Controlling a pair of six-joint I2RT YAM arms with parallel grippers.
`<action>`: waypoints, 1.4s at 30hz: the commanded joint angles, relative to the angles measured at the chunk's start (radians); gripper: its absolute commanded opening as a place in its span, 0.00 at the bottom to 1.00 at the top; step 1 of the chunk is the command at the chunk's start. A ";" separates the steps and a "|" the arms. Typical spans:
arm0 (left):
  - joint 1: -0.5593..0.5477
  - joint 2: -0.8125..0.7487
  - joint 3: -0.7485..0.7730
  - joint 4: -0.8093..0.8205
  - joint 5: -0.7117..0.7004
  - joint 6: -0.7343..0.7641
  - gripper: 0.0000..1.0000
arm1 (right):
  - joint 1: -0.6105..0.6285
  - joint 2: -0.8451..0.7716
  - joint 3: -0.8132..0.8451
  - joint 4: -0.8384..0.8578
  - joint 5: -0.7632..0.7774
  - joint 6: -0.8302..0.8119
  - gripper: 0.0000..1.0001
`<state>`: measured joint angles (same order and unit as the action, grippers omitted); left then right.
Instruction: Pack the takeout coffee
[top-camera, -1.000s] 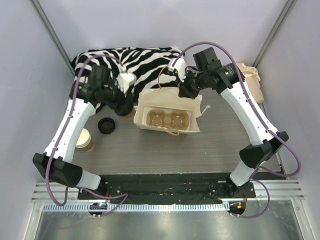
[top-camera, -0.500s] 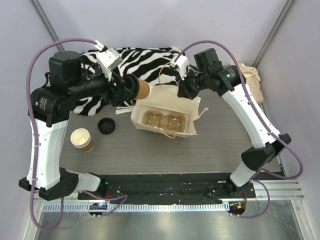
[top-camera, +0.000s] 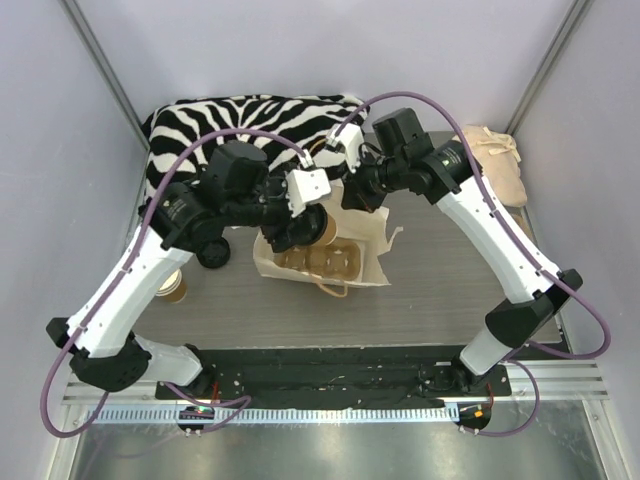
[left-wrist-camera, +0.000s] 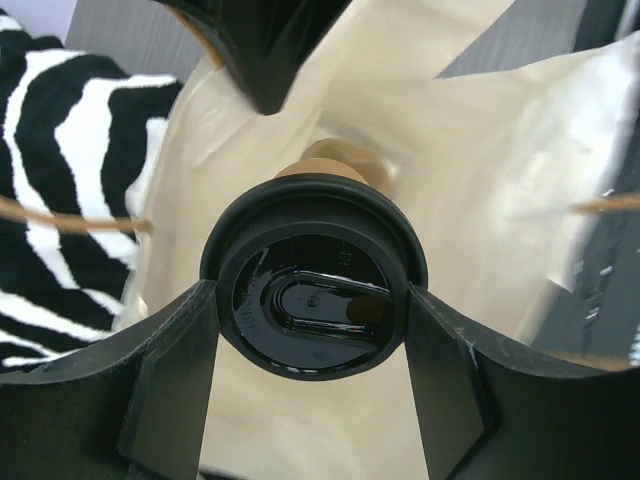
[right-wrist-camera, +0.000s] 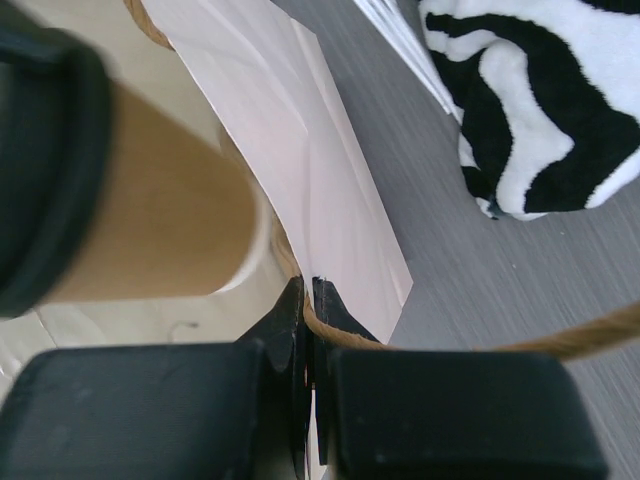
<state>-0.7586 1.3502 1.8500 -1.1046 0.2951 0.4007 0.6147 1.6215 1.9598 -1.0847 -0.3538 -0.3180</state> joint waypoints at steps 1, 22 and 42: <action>-0.045 -0.032 -0.078 0.147 -0.103 0.116 0.15 | 0.048 -0.095 -0.030 0.063 -0.014 0.036 0.01; -0.226 -0.329 -0.747 0.373 -0.234 0.400 0.11 | 0.168 -0.244 -0.294 0.247 0.029 0.161 0.01; -0.364 -0.301 -0.989 0.667 -0.387 0.449 0.06 | 0.180 -0.273 -0.354 0.279 -0.054 0.235 0.01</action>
<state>-1.1183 1.0512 0.8772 -0.5552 -0.0669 0.8295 0.7860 1.3869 1.6073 -0.8440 -0.3847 -0.1043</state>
